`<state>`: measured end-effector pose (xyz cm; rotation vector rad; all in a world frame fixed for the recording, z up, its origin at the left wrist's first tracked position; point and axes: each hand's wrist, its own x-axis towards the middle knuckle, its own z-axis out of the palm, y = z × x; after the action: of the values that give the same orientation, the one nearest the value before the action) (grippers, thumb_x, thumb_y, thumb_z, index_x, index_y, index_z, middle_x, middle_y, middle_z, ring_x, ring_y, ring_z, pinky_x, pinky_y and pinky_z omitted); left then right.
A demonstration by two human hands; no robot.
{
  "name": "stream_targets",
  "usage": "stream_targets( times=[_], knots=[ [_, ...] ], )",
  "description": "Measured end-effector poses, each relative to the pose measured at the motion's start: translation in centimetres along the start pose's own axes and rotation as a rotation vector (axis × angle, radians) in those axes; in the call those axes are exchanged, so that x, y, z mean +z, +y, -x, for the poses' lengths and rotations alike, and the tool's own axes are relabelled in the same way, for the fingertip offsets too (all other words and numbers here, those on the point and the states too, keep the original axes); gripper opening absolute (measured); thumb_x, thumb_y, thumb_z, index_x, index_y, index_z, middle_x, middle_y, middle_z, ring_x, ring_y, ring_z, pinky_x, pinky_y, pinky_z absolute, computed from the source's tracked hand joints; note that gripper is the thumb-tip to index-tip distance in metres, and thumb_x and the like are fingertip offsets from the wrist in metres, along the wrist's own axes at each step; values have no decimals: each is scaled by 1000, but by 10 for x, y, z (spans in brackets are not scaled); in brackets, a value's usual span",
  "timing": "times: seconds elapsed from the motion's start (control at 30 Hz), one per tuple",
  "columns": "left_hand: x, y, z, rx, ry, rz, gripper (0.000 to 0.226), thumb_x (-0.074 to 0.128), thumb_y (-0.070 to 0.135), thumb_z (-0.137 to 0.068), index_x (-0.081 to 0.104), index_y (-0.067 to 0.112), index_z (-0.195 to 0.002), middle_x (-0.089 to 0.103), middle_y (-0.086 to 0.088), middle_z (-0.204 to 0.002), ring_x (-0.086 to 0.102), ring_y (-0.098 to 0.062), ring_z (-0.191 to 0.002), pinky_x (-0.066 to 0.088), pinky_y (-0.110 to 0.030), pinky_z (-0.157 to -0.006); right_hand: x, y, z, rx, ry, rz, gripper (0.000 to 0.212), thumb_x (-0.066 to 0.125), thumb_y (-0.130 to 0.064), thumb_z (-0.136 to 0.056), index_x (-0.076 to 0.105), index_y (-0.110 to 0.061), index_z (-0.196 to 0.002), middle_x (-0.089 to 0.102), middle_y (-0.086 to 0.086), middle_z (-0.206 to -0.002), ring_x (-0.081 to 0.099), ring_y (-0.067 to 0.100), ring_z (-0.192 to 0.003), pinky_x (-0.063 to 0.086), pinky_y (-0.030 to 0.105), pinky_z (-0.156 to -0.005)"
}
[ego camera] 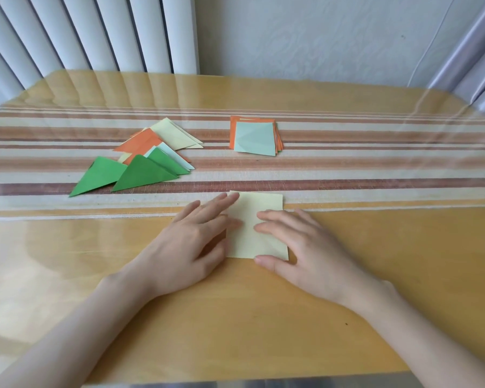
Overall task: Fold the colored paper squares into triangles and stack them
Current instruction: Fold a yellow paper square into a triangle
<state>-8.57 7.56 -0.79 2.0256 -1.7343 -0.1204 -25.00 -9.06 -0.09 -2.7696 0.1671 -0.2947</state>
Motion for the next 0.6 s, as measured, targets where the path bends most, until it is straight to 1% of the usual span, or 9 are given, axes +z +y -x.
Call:
stream_targets(
  times=[0.03,0.1,0.17,0.27,0.37,0.47,0.53,0.6],
  knots=[
    [0,1,0,-24,-18,15,55,27,37,-86,50,22,-133,27,8,-156,14,-2,-145,12,-32,-117,1,1,-1,-19,24,19,57,41,-61,-87,60,-21,-123,51,-8,-138,44,10,-125,11,25,-114],
    [1,1,0,-57,-36,28,67,22,37,-79,40,22,-141,27,12,-155,8,2,-145,7,-28,-118,4,4,0,-71,59,62,51,44,-53,-90,64,-16,-117,58,-1,-131,48,12,-120,16,29,-112],
    [0,1,-1,-74,-33,54,73,21,37,-74,35,22,-144,31,12,-153,11,0,-144,9,-29,-118,7,4,0,-140,122,104,46,44,-45,-92,68,-11,-112,62,4,-126,55,18,-120,23,35,-112],
    [-2,0,-2,-75,1,65,72,24,37,-74,40,19,-142,39,10,-148,18,-2,-142,14,-27,-116,9,3,-2,-237,278,195,36,45,-29,-95,72,-6,-97,71,6,-105,65,24,-107,38,44,-106],
    [-1,0,-2,-42,51,43,56,31,38,-86,51,16,-133,51,6,-138,32,-7,-135,20,-22,-110,9,5,-4,-208,391,175,29,46,-19,-95,70,-5,-85,72,5,-85,69,23,-99,42,40,-101],
    [1,-2,-4,2,87,7,44,38,42,-93,60,15,-120,57,5,-125,44,-11,-122,27,-21,-104,7,5,-3,-112,421,47,25,47,-18,-93,65,-7,-81,67,-2,-79,68,25,-96,43,37,-94],
    [2,-3,-5,4,94,-8,42,39,43,-94,60,16,-118,58,5,-121,48,-13,-116,31,-24,-101,5,4,-3,-32,434,-41,24,46,-19,-92,61,-7,-78,62,-4,-76,65,24,-86,45,33,-81],
    [1,-3,-6,-37,91,15,44,38,45,-93,59,18,-121,57,7,-115,50,-15,-110,37,-31,-97,2,3,-3,52,462,-80,25,45,-22,-91,60,-8,-76,60,-2,-75,56,16,-78,41,26,-70]
  ],
)
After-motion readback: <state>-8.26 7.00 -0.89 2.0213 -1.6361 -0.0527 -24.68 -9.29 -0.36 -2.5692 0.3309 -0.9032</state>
